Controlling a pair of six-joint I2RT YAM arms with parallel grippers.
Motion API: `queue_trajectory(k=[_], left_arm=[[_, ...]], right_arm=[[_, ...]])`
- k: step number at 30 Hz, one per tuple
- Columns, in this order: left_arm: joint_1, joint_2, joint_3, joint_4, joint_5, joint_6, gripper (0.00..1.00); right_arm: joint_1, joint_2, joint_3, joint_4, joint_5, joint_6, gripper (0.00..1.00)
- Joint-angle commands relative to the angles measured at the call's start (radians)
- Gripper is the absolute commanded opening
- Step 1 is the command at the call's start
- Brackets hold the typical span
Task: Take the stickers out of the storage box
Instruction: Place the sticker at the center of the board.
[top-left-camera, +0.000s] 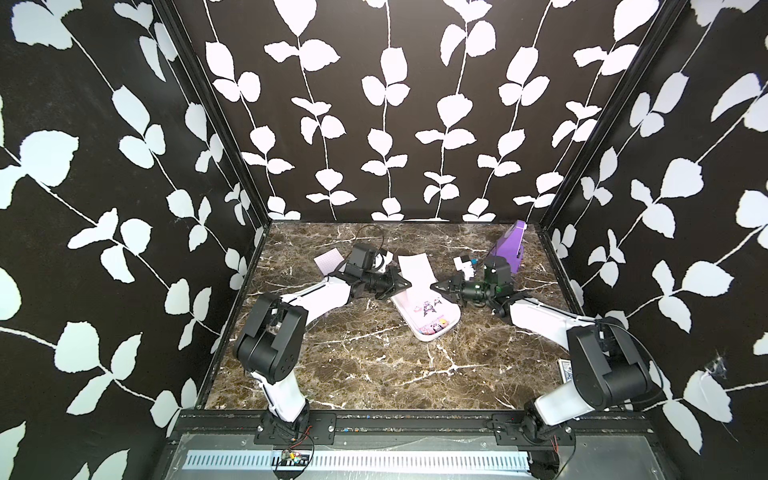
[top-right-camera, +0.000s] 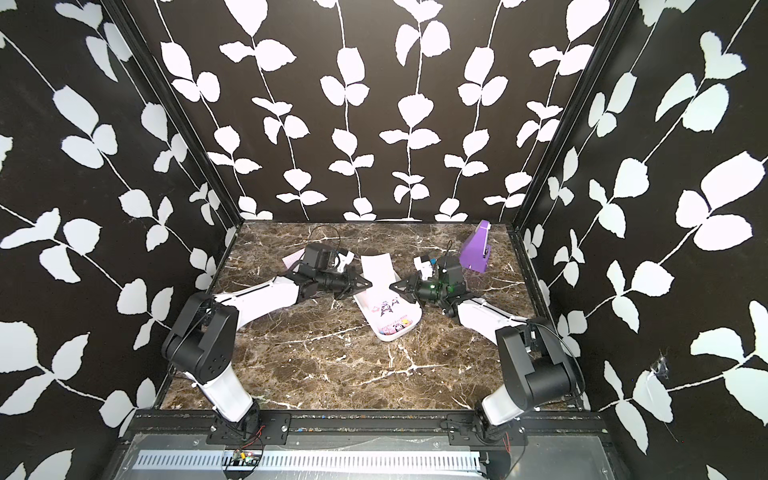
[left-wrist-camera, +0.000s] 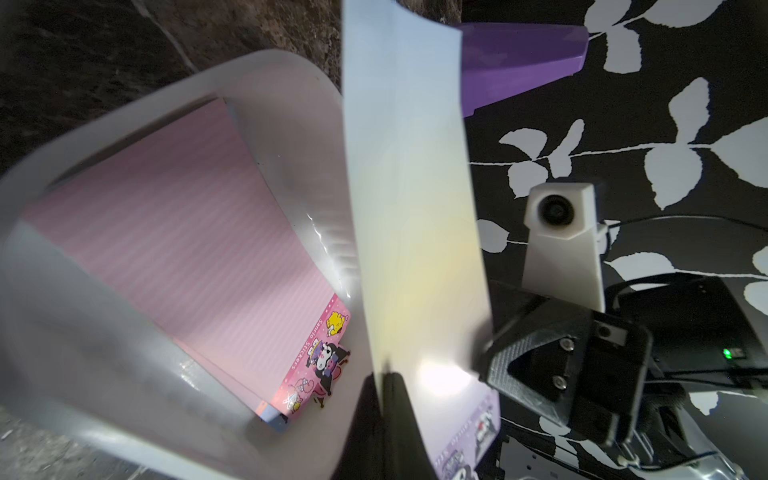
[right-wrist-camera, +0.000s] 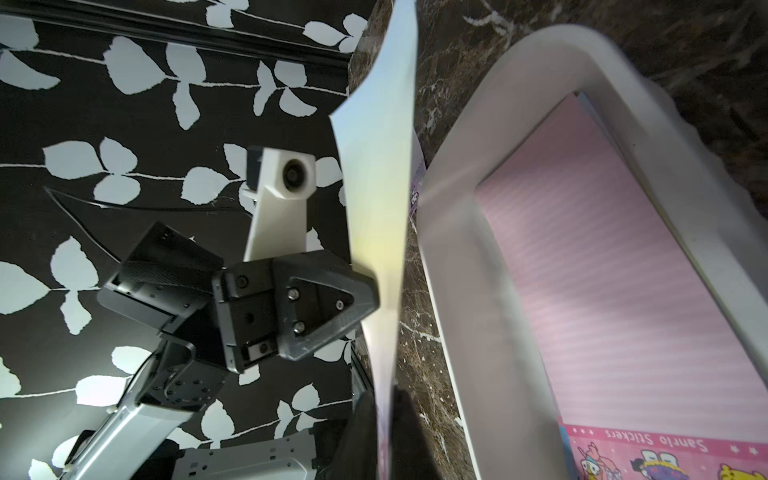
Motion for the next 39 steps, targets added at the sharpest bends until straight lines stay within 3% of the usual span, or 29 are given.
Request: queue_trajectory(k=[1,3,9,15,22,32,39], left_arm=[[0.056,-0.084,0.029,-0.077,0.021,0.086,0.00],[0.096,-0.097,0.041,-0.120,0.024,0.127,0.00],[0.231,-0.104,0.174,-0.366,-0.008,0.303,0.02],[0.344,-0.033,0.263,-0.381,-0.014,0.324,0.02],[0.359,0.159,0.345,-0.323,-0.060,0.322,0.04],[0.359,0.334,0.279,-0.103,-0.041,0.255,0.07],[0.355,0.409,0.302,-0.090,-0.014,0.260,0.19]], right_arm=[[0.011,0.002,-0.046,0.012,0.015,-0.047,0.28],[0.014,0.002,-0.080,0.022,0.024,-0.058,0.33],[0.024,0.010,-0.150,0.081,0.008,-0.051,0.35],[0.025,0.008,-0.146,-0.014,0.013,-0.129,0.35],[0.026,0.023,-0.143,-0.013,-0.005,-0.130,0.36],[0.025,-0.013,-0.157,-0.087,0.005,-0.175,0.36],[0.026,-0.016,-0.168,-0.075,0.003,-0.165,0.36]])
